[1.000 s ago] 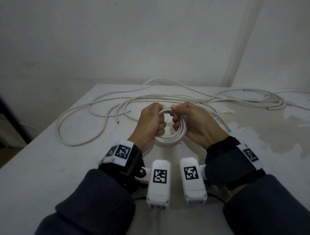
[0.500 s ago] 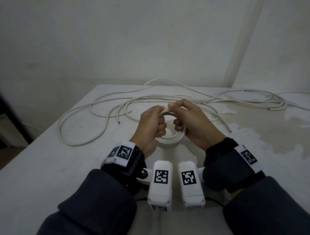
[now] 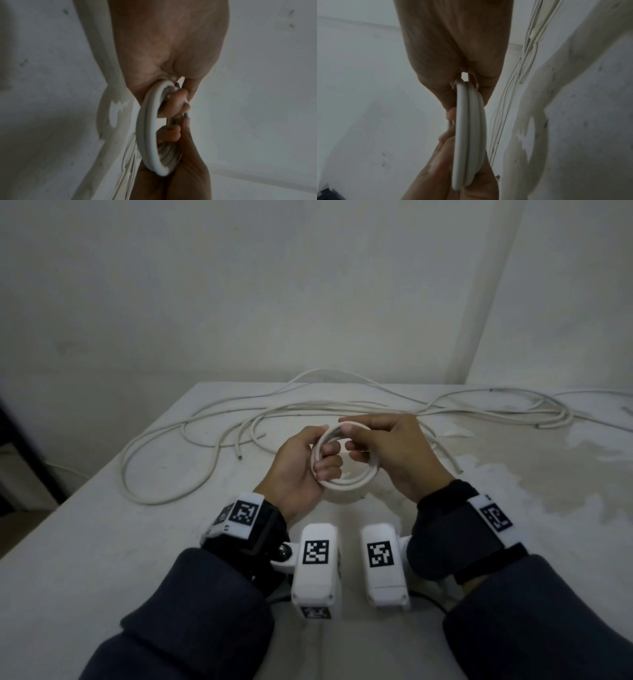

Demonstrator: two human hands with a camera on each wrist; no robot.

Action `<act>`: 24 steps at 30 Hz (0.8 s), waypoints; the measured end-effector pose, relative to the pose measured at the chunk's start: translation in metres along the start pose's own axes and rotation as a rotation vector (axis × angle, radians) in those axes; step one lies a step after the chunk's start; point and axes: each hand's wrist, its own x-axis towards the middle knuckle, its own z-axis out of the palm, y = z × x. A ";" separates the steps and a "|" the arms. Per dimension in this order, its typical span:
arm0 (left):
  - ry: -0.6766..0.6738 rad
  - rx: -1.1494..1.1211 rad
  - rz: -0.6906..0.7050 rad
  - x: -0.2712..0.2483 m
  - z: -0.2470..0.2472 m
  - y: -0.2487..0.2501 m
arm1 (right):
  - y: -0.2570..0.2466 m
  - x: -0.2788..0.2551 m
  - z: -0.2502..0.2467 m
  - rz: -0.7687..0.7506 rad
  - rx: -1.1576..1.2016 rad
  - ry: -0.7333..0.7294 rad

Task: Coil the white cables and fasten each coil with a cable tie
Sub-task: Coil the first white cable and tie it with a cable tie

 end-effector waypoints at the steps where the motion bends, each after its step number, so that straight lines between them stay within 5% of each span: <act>1: -0.019 -0.026 -0.006 0.000 0.000 0.000 | 0.001 0.001 -0.001 0.004 0.017 0.005; 13: 0.033 -0.130 0.074 0.000 -0.005 0.000 | 0.001 0.002 -0.004 0.108 0.229 -0.075; 20: 0.053 0.040 0.014 -0.002 -0.002 -0.002 | 0.002 -0.002 -0.008 0.059 -0.054 -0.131; 24: 0.114 0.202 0.091 -0.003 0.003 -0.006 | 0.003 0.000 -0.011 0.009 -0.156 -0.085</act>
